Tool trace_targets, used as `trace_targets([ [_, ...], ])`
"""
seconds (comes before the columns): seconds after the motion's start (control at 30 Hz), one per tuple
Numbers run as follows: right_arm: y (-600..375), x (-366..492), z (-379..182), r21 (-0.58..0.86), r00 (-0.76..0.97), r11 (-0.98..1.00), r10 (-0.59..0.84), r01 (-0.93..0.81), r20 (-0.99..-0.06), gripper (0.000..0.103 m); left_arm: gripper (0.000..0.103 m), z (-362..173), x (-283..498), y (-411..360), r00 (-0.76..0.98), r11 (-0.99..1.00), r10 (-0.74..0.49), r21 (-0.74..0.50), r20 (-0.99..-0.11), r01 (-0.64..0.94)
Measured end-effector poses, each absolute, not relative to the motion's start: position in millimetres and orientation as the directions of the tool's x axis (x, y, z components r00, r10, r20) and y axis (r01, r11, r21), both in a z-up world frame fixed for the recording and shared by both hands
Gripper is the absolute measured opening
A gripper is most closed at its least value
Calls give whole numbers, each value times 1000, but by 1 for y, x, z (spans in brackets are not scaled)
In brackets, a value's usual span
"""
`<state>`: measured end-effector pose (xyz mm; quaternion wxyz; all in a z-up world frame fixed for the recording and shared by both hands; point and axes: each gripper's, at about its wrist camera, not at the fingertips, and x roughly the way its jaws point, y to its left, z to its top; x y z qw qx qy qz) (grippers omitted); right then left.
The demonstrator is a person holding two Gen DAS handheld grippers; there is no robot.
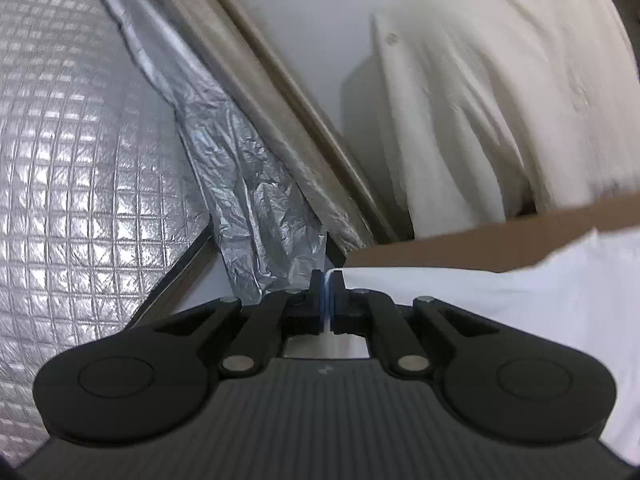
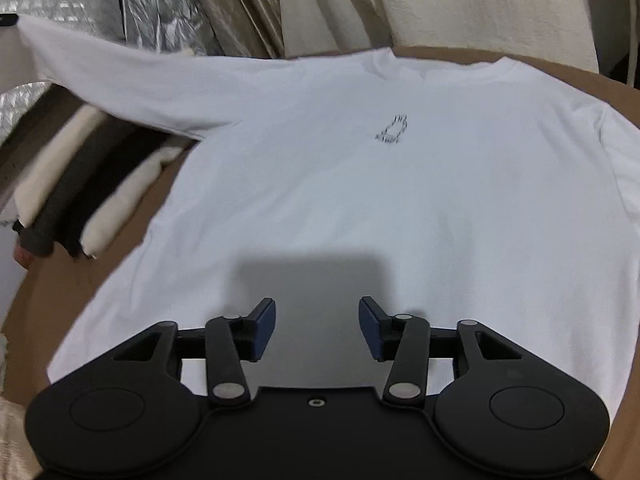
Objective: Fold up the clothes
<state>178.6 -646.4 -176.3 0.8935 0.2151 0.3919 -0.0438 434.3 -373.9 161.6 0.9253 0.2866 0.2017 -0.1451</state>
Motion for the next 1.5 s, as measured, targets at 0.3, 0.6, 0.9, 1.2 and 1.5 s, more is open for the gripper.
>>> trace_targets([
  [0.3, -680, 178, -152, 416, 717, 880, 136, 230, -684, 54, 2, 196, 401, -441, 696, 778, -408, 174, -591, 604],
  [0.6, -735, 142, -144, 535, 772, 790, 129, 300, -623, 59, 23, 99, 276, -591, 310, 444, -646, -13, -698, 896],
  [0.9, -765, 132, -174, 516, 707, 726, 58, 455, -705, 59, 76, -16, 217, -602, 283, 384, -648, 18, -707, 923],
  [1.2, -747, 142, -190, 549, 692, 708, 118, 444, -712, 75, 76, -123, 271, -439, 508, 791, -482, -106, -714, 603],
  [1.5, -679, 166, -201, 268, 701, 883, -91, 385, -708, 28, 76, -185, 320, -384, 399, 799, -578, -395, -712, 453],
])
